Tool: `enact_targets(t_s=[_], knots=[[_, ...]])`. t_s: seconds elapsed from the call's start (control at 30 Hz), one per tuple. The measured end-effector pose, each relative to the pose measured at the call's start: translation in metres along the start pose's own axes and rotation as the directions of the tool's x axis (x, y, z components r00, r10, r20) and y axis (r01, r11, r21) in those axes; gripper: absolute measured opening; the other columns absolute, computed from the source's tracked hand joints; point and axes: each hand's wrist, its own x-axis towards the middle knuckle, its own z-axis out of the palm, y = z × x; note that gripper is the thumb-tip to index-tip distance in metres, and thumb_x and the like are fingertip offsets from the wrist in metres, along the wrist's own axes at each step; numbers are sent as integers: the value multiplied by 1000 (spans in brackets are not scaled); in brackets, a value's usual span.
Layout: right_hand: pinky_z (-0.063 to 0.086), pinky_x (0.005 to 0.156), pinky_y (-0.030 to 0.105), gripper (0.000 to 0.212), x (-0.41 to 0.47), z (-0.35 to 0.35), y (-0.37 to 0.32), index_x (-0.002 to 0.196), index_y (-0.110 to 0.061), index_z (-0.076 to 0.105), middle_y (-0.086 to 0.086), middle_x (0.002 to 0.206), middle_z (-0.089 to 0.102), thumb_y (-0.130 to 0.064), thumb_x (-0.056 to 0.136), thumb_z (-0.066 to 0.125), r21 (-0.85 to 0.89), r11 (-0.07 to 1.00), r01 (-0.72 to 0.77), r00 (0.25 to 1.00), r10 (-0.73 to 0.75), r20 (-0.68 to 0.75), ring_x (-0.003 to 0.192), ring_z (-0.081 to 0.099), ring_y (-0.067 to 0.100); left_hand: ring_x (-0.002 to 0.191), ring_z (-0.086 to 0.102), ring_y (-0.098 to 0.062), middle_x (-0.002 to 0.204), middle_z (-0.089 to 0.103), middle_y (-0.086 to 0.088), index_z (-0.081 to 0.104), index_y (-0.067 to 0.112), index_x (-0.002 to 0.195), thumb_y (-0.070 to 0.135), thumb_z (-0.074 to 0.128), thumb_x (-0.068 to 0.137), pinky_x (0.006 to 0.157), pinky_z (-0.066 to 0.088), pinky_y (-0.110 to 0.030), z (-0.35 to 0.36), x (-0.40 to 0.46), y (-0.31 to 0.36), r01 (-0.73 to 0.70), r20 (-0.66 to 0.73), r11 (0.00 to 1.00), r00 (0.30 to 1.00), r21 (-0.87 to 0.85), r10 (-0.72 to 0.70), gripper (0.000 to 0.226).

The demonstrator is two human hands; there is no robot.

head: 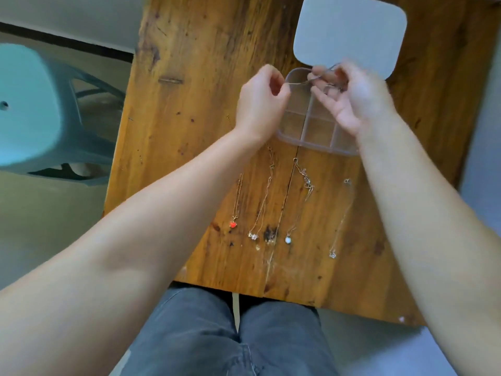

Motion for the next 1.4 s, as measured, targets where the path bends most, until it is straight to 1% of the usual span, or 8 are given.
enact_targets(t_s=[0.2,0.5,0.8,1.0,1.1,1.23,1.33,1.4], knots=[[57,75,27,21,24,17,13,81,-11,58,16,90,64,-4,95,43,-472,882,2,999,15,33,82,66,18,109,45,-27,114,53,-13,62,9,103,23,53,90,78,42,-32,25,23,-11,-152,129,865,986,478,102,21],[49,74,26,30,-65,-11,101,91,-18,65,-5,90,65,0,88,41,-838,414,355,926,-34,375,84,62,15,78,53,-24,80,55,1,52,15,90,27,55,90,65,41,-34,-48,-132,-83,-37,229,925,972,379,-54,12],[47,84,38,29,-93,-15,175,103,-9,63,10,109,60,1,88,41,-874,138,466,880,27,474,102,56,26,77,56,-29,83,60,-9,59,8,86,25,67,83,65,45,-39,-46,-183,-120,-267,371,770,928,580,43,19],[45,94,44,28,-89,-15,179,116,-7,60,10,137,46,-10,89,55,-711,-81,698,714,153,684,121,44,29,65,57,-22,80,60,-9,62,5,88,16,59,89,55,48,-32,-63,-167,-111,-199,315,901,946,386,74,12],[43,95,41,14,-83,-11,172,95,-8,64,9,136,46,-20,89,60,-747,14,665,743,83,664,121,44,26,68,53,-19,84,59,-9,60,3,88,10,60,88,60,43,-26,-78,-148,-100,-118,190,953,980,280,66,7],[41,97,34,20,-69,-11,130,74,-24,59,-2,122,55,-27,94,54,-793,495,354,926,-69,371,106,52,12,76,52,-14,84,59,-6,60,5,87,11,57,90,68,42,-18,-93,-115,-85,4,-19,982,1000,188,-1,7],[46,98,39,30,-58,-21,86,68,-22,53,0,109,66,-28,97,47,-365,929,57,990,-6,139,106,60,13,75,50,-13,83,57,-4,59,6,85,10,55,91,66,38,-10,-80,-89,-64,-13,9,990,1000,137,12,8],[50,94,38,33,-51,-32,57,66,-18,50,6,99,72,-28,98,46,47,997,-59,995,55,83,103,67,20,75,50,-12,82,56,0,58,8,83,12,53,91,65,37,-10,-58,-72,-45,-60,92,991,995,116,49,9]])
